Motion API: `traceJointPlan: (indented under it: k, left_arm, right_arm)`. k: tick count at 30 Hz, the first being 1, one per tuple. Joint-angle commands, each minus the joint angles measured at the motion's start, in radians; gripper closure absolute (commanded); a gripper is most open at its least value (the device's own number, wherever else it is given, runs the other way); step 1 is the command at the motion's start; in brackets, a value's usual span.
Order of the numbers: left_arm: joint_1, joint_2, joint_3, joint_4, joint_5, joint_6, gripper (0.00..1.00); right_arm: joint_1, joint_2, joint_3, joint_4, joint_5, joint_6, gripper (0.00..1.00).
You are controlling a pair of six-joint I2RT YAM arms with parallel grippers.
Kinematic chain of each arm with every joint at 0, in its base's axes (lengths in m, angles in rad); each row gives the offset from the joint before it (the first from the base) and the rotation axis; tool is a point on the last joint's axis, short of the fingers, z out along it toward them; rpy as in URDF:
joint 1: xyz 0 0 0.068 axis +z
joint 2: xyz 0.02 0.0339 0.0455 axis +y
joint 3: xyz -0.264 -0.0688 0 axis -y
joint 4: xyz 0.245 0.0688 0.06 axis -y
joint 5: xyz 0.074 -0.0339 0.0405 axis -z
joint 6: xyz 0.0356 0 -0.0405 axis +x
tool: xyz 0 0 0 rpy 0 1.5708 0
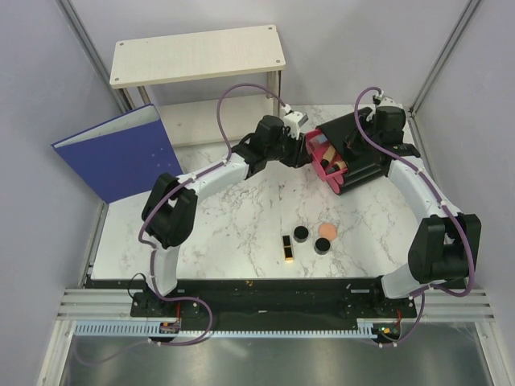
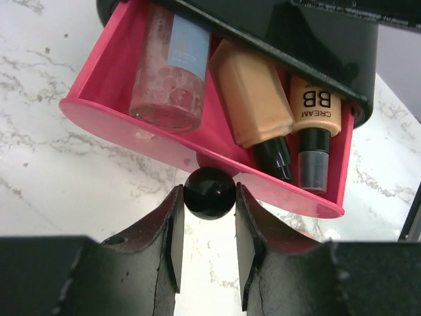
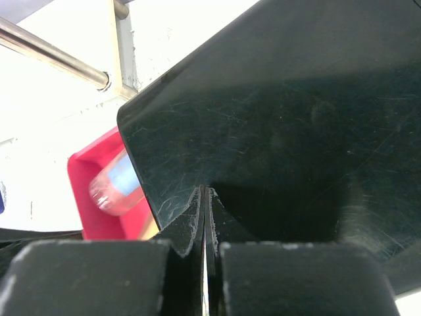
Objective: Organize the makeup
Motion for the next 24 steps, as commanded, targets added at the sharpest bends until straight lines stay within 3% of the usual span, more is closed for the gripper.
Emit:
traceJointPlan:
  k: [1,14,20,24]
  left_arm:
    - [-0.031,0.023,0.111,0.164,0.08,-0.079,0.98]
    - [-0.049,0.21,0.401,0.125,0.137,-0.141,0.96]
    - [-0.049,0.227,0.421,0.115,0.136,-0.148,0.96]
    - [-0.046,0.146,0.329,0.109,0.067,-0.083,0.81]
  right_arm:
    - [-0.001,0.11,-0.106,-0.402,0.047,-0.05,1.0]
    - [-0.003,0.103,-0.114,-0.407,0.043,-0.05,1.0]
    - [-0.003,0.104,-0.109,-0.41,0.043,-0.049,1.0]
    - [-0.003,0.107,-0.106,-0.41,0.046,-0.052,1.0]
